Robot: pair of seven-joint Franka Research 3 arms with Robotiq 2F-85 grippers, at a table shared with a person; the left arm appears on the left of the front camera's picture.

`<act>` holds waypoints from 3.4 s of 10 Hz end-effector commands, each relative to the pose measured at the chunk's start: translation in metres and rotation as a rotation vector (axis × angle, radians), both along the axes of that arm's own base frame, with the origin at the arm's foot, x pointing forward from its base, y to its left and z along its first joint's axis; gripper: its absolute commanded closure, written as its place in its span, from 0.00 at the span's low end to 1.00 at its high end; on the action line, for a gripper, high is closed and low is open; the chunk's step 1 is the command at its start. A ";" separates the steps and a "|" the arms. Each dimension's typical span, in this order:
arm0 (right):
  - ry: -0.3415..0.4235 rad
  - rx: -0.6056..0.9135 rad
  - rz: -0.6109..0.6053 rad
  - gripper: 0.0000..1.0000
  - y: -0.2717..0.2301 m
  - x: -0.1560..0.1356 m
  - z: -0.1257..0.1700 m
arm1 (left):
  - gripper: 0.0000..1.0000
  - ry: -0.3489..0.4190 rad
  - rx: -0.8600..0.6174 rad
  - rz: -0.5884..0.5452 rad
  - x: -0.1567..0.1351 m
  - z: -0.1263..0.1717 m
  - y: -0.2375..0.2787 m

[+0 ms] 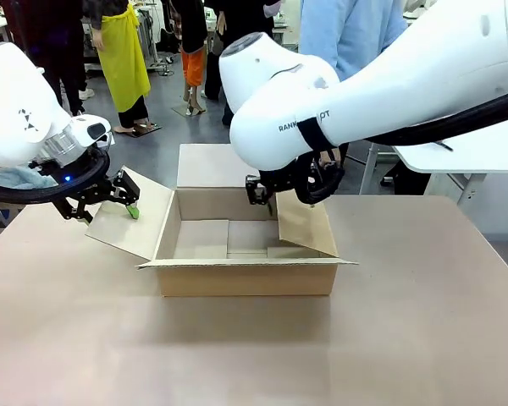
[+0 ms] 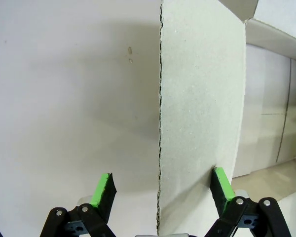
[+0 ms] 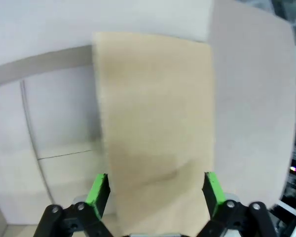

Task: Pack the gift set into the box.
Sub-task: Place both hands on the side flaps of the Package Box and spread them outward, then lift both hands away from the flaps of the Package Box.

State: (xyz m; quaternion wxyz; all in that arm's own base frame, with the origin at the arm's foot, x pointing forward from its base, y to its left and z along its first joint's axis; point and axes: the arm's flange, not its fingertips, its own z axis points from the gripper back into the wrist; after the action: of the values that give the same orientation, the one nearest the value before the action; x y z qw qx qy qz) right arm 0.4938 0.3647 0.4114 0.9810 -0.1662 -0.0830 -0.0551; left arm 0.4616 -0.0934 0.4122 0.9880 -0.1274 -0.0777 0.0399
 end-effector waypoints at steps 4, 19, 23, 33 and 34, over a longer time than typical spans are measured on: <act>-0.061 -0.082 -0.142 0.00 -0.049 -0.009 0.044 | 0.00 0.001 0.012 0.009 -0.001 0.002 0.000; -0.015 0.269 -0.270 0.00 -0.204 -0.050 0.032 | 0.00 0.001 0.012 0.009 -0.001 0.002 0.000; -0.015 0.269 -0.270 0.00 -0.204 -0.050 0.032 | 0.00 0.001 0.012 0.009 -0.001 0.002 0.000; -0.015 0.269 -0.270 0.00 -0.204 -0.050 0.032 | 0.00 0.001 0.012 0.009 -0.001 0.002 0.000; -0.015 0.269 -0.270 0.00 -0.204 -0.050 0.032 | 0.00 0.001 0.012 0.009 -0.001 0.002 0.000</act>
State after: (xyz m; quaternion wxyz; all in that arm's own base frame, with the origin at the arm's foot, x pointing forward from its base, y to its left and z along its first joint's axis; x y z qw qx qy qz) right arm 0.4395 0.1602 0.4406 0.9785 -0.0285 -0.0549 -0.1970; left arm 0.4617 -0.0936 0.4126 0.9880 -0.1274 -0.0780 0.0397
